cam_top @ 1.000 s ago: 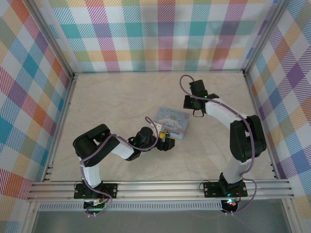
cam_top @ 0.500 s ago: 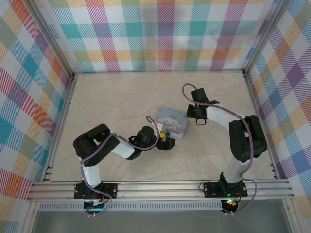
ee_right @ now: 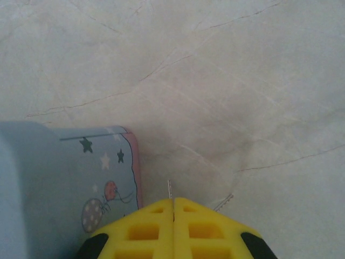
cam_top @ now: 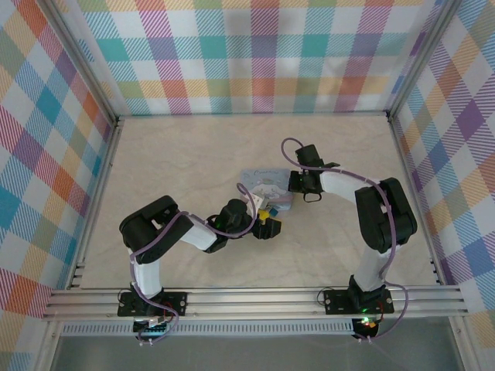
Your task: Unlock a padlock with a key
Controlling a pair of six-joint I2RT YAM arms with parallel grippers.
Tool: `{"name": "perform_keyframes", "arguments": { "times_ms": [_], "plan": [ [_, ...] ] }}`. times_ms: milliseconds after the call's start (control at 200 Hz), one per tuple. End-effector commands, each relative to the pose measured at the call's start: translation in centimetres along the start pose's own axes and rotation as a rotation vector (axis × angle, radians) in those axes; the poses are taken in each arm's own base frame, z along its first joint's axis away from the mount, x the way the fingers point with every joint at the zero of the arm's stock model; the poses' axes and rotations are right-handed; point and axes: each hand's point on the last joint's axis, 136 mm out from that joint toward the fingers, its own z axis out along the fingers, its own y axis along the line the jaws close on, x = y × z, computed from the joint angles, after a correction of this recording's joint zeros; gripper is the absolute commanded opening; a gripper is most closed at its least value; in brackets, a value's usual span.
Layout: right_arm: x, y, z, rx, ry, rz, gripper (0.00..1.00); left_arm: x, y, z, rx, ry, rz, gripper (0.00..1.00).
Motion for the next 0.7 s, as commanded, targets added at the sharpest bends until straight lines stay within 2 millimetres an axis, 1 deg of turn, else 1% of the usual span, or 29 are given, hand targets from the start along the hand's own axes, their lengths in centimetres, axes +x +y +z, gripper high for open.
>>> {"name": "perform_keyframes", "arguments": {
  "times_ms": [0, 95, 220, 315, 695],
  "plan": [
    [-0.6, 1.2, -0.2, -0.044, -0.007, 0.008, 0.0, -2.3, -1.3, -0.4, 0.052, -0.063, 0.006, 0.78],
    [-0.4, 1.4, -0.2, -0.051, -0.004, 0.007, 0.0, -2.1, -0.5, -0.2, 0.019, -0.055, -0.018, 0.78],
    [-0.3, 1.5, -0.4, -0.055, -0.004, 0.004, 0.0, -1.9, 1.8, -0.5, -0.087, -0.08, -0.064, 0.81],
    [-0.2, 1.6, -0.5, -0.063, -0.004, 0.003, 0.0, -1.9, 2.8, -0.9, -0.13, -0.104, -0.098, 0.82],
    [0.2, 3.4, -1.1, -0.112, 0.005, -0.009, 0.0, -3.0, 2.5, -0.2, -0.111, -0.136, -0.096, 0.84]
  ]
}}
